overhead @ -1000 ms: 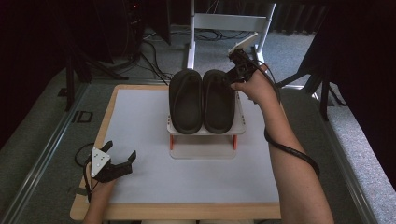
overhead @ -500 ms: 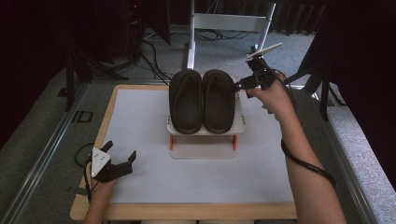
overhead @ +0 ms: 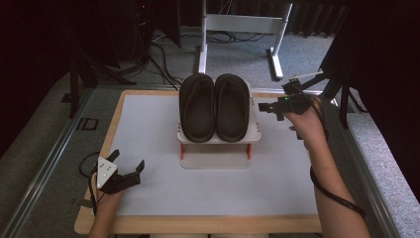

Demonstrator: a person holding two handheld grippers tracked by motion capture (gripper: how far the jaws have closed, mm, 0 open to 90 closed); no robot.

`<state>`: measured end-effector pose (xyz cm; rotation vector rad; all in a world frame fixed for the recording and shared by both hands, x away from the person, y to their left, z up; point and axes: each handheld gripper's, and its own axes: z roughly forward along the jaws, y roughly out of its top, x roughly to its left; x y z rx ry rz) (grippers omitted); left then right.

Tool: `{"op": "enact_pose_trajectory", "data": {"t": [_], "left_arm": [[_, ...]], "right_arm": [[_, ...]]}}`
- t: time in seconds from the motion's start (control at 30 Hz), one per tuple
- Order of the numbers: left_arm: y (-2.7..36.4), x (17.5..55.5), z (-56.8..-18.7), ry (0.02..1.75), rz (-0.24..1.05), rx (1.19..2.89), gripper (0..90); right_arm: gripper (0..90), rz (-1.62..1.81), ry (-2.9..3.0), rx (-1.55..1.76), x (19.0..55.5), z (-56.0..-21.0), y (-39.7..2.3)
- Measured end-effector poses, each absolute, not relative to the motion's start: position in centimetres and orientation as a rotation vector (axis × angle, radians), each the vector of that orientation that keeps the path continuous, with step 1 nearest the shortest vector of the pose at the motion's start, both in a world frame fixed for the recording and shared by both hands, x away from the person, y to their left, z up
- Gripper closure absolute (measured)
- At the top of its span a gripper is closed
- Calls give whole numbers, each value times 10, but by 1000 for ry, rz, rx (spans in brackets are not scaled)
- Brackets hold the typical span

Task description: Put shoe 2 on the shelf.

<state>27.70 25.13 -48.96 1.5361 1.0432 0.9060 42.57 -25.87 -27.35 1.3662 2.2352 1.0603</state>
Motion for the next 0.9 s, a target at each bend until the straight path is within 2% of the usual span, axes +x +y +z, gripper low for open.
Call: {"op": "enact_pose_trajectory", "data": {"t": [0.53,0.9], "left_arm": [[252,277,-490,1047,905,1528,31],[253,277,-490,1049,901,1520,31]], "right_arm": [[134,1080,2096,1333,404,-348,-292],[123,1080,2024,1280,388,-399,-297]]}}
